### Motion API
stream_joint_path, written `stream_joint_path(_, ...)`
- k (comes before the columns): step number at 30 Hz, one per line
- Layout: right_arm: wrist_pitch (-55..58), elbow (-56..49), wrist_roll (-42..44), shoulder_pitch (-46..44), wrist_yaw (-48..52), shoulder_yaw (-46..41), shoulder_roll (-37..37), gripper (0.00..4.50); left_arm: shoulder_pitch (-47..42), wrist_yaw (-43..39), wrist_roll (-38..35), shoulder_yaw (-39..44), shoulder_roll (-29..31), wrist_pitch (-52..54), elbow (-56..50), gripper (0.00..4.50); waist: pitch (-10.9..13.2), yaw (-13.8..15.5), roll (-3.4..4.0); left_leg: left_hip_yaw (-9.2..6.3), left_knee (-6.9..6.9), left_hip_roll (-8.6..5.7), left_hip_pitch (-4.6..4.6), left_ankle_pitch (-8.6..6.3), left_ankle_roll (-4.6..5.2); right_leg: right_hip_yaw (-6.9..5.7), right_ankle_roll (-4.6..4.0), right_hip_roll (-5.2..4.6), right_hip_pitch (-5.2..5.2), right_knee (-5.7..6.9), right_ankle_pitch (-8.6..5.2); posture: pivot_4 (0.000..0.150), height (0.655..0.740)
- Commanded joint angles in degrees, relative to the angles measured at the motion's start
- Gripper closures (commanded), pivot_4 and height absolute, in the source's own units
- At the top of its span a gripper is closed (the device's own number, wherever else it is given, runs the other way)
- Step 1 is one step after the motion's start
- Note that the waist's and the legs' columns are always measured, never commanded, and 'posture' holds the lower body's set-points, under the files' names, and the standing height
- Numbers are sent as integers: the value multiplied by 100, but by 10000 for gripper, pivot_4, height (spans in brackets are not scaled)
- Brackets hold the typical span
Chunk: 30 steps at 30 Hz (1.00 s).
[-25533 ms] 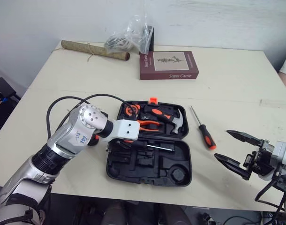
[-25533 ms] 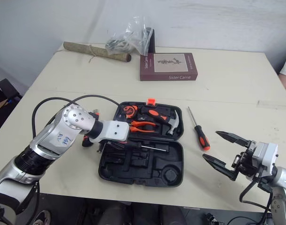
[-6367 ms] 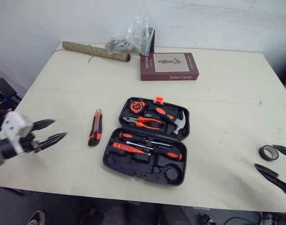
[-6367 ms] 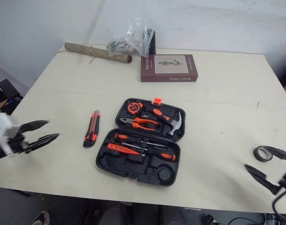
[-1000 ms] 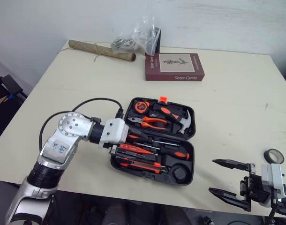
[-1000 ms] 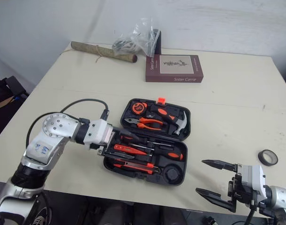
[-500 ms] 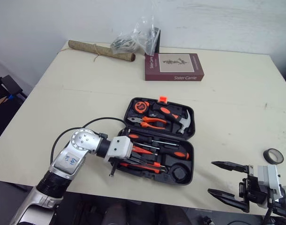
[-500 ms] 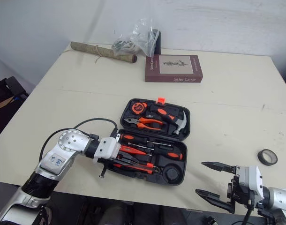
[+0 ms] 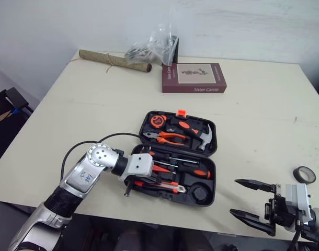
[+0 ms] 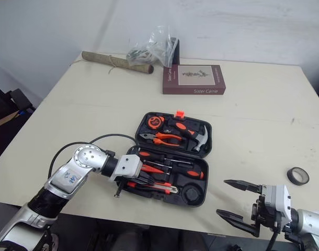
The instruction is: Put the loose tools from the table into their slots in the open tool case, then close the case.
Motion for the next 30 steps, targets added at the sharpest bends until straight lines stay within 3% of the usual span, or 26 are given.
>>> stream_joint_path(1, -114, -143, 57, 28, -99, -171, 32, 0, 271, 118, -29, 219, -83, -477, 442, 44475, -9, -7, 5, 1, -11, 1, 26, -6, 3, 1, -1, 0, 23, -10, -1, 1500, 7400)
stream_joint_path(5, -185, -33, 106, 142, -205, -576, -17, 0, 405, 31, -691, 992, -216, -1441, 410, 44475, 10, 6, -5, 1, -13, 1, 10, -7, 5, 0, -2, -1, 6, -9, -1, 1500, 7400)
stream_joint_path(7, -255, 154, 147, 237, -246, -991, -34, 0, 540, 88, -1143, 1506, -174, -1475, 242, 44475, 24, 9, -16, 1, -12, 1, -1, -5, 2, 0, -2, -1, -5, -10, -1, 1500, 7400)
stream_joint_path(8, -304, 313, 172, 286, -283, -1272, -34, 0, 621, 194, -1366, 1819, -103, -1324, 112, 42125, 27, 9, -18, 0, -12, 1, -6, -5, 2, -1, -2, -1, -7, -11, -1, 1500, 7400)
stream_joint_path(10, -448, 825, 193, 399, -369, -1921, -22, 0, 837, 472, -1808, 2624, 129, -949, -57, 37197, 36, 6, -25, -1, -13, 2, -9, -8, 4, -3, -2, -2, -7, -17, -1, 1500, 7400)
stream_joint_path(13, -917, 1797, -2, 480, -453, -2581, 17, 0, 1349, 681, -1805, 3684, 648, -1005, 468, 24851, 39, -22, -30, 0, -27, 1, -2, -10, 6, -3, -2, -4, -2, -36, -1, 1500, 7400)
stream_joint_path(18, -1690, 3488, -237, 589, -1026, -3577, -44, 0, 1926, 1165, -1378, 5103, 1458, -1901, 2634, 2974, 48, -126, -31, 7, -78, -5, 19, -17, 25, -2, -5, -11, 0, -56, -3, 1500, 7400)
stream_joint_path(19, -1829, 3815, -285, 665, -1117, -3729, -82, 0, 1948, 1262, -1366, 5306, 1587, -2039, 3107, 748, 52, -131, -36, 6, -83, -4, 20, -18, 26, -4, -8, -11, -1, -55, -4, 1500, 7400)
stream_joint_path(24, -2204, 4843, -338, 991, -1666, -4217, -85, 0, 1918, 1700, -1349, 5888, 1981, -2464, 4662, 748, 57, -131, -39, 6, -93, -4, 20, -23, 23, -10, -17, -21, -6, -54, -9, 1500, 7400)
stream_joint_path(30, -2193, 4545, -257, 1147, -2207, -4191, 297, 0, 1751, 1731, -1591, 5873, 1721, -2296, 4420, 748, 52, -133, -45, 3, -93, -6, 23, -27, 17, -15, -22, -32, -5, -44, -10, 1500, 7400)
